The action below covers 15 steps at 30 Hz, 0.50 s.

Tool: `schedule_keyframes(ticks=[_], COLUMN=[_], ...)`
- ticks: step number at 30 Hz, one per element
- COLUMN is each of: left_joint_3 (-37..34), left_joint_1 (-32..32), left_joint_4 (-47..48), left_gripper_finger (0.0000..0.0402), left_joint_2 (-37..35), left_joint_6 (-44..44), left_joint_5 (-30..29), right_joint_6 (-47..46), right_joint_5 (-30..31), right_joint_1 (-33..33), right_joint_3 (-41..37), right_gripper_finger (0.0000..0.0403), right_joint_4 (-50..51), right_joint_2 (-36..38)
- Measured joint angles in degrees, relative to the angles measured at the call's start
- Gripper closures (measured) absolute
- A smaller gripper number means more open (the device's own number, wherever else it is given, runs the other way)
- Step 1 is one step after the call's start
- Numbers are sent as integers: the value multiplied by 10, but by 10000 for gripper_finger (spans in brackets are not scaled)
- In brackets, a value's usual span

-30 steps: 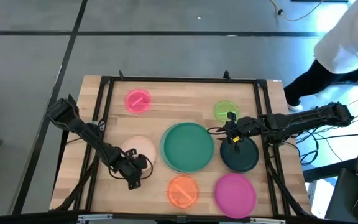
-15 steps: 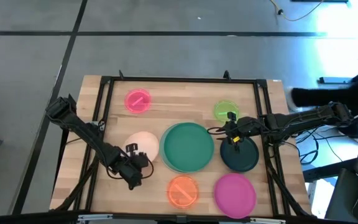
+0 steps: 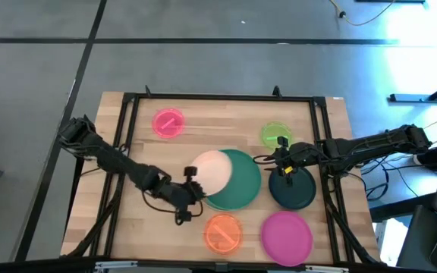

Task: Stack plastic plates
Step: Stack the white plate on top of the dark green plate

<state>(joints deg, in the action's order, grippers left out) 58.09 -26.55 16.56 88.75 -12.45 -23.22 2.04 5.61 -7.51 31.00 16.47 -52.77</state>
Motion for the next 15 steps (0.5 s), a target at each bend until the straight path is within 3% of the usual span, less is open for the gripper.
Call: schedule_keyframes(ticks=[7,15], left_joint_3=[0,0], left_joint_1=[65,123], left_joint_4=[-154,-214], left_gripper_finger=[386,386], left_joint_2=[55,123], left_joint_6=[176,211], left_joint_5=[50,96], right_joint_6=[1,13], right_joint_5=[0,0], right_joint_1=[0,0], right_joint_3=[0,0], right_gripper_finger=[244,244], right_joint_4=[1,1], right_joint_2=[0,0])
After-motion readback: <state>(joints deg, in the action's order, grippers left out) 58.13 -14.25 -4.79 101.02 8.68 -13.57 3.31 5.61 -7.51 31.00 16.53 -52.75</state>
